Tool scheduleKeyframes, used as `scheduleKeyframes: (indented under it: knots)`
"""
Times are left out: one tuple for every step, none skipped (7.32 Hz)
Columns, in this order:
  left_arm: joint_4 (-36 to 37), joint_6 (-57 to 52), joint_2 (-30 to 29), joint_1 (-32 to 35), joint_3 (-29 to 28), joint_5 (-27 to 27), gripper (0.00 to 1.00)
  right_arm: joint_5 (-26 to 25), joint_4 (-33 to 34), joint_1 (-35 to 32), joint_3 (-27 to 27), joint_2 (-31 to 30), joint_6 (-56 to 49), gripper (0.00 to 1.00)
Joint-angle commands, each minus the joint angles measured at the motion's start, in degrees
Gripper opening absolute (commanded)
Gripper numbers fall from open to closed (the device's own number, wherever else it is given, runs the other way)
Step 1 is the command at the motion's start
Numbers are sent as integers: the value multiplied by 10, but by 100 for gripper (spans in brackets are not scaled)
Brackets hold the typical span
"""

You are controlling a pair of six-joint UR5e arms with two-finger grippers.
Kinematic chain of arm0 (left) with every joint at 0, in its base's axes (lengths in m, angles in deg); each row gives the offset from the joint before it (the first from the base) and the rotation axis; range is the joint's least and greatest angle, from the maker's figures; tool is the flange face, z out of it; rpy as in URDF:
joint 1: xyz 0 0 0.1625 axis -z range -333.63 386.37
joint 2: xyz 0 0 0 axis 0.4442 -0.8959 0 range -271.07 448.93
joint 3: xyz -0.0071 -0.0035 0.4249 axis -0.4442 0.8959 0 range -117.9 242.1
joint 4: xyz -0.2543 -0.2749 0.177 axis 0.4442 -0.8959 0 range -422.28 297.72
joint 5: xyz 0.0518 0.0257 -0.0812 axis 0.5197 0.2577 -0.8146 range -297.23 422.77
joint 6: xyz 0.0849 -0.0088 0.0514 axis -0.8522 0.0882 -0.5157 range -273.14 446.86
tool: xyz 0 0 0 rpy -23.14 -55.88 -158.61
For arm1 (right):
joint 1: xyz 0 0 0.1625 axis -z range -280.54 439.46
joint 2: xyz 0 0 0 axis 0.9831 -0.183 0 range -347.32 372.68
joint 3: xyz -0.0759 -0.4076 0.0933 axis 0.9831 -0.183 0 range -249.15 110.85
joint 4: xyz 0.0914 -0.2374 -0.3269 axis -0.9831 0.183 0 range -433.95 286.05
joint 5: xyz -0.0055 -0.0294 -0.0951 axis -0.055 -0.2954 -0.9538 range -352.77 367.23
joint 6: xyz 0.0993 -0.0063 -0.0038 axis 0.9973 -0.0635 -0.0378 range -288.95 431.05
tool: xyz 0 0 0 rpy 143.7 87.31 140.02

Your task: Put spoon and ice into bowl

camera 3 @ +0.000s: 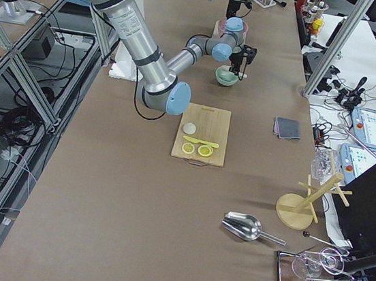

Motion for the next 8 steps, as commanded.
scheduleKeyframes:
  knots:
    - [1,0,-5,0,0,0,8,-2,-6,2,-4,1,4,59]
    - [3,0,-8,0,-1,0,0,-5,-6,2,-4,0,3,100]
    - [3,1,-10,0,-1,0,0,-5,-7,1,1,0,2,100]
    - [4,-1,-15,0,0,-1,0,-4,-7,-1,7,0,1,100]
    - [4,-2,-16,0,2,-3,0,5,-4,-9,21,-3,0,100]
    - [4,-2,-24,0,8,-6,0,30,-1,-25,39,-15,-3,100]
    - [5,2,-39,1,11,-7,0,62,-2,-44,84,-58,-15,100]
    - [5,1,-40,0,10,-7,0,76,0,-56,120,-93,-39,100]
